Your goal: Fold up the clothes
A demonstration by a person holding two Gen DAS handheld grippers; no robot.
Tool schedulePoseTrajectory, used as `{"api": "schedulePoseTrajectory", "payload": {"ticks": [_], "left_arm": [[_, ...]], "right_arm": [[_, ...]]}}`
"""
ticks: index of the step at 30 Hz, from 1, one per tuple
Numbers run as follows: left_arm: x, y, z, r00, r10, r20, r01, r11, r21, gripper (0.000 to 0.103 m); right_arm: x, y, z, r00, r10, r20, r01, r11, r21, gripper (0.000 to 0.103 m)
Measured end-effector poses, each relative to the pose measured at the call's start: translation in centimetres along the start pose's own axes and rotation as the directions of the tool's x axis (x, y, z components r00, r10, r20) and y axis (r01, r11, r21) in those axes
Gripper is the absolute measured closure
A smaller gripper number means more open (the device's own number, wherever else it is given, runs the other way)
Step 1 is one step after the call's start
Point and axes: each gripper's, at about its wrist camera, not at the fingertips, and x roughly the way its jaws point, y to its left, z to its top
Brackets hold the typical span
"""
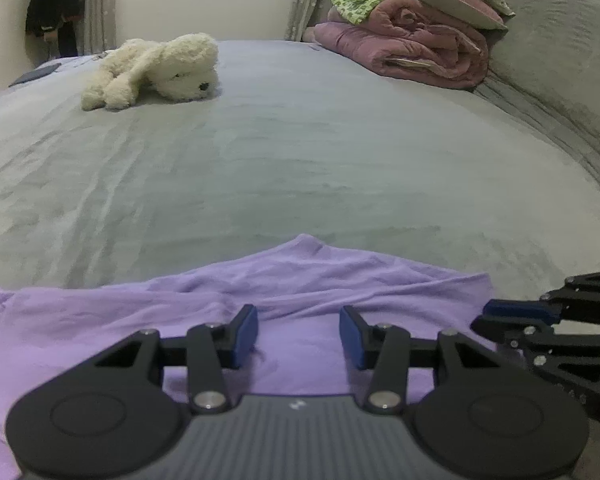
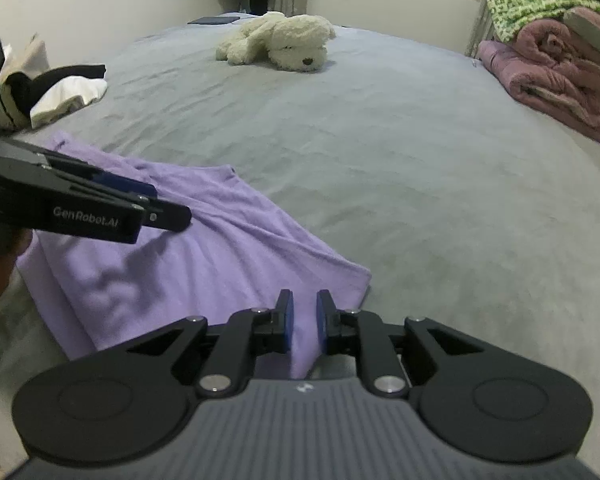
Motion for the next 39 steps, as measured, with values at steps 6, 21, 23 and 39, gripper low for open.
{"api": "schedulePoseTrajectory", "payload": {"ticks": [6,21,23,39], "left_arm": [[-0.4,-0.1,-0.2,0.999,0.038,0.0,-0.038,0.999,0.012,0.056],[-1.2,2.5,-0.5,0.995,0.097,0.003,-0.097,0.995,-0.023,0.055],[-1.4,3.7,-0.6,0.994,0.111,0.0,-0.111,0.992,-0.052,0.055],[-4.0,12.4,0.1,0.954,0.297,0.049,-0.282,0.939,-0.195,0.051]], "right_arm": [[-0.1,0.4,-0.2,1.0,-0.017,0.007,0.017,1.0,-0.018,0.085],[0.3,1.1,-0.4,0.999,-0.047,0.006,0.048,0.998,-0.049,0.085],[0.3,1.2,-0.4,0.999,-0.05,0.006,0.05,0.997,-0.051,0.085],[0.2,1.6,-0.5,0.998,-0.06,0.017,0.061,0.997,-0.049,0.082]]}}
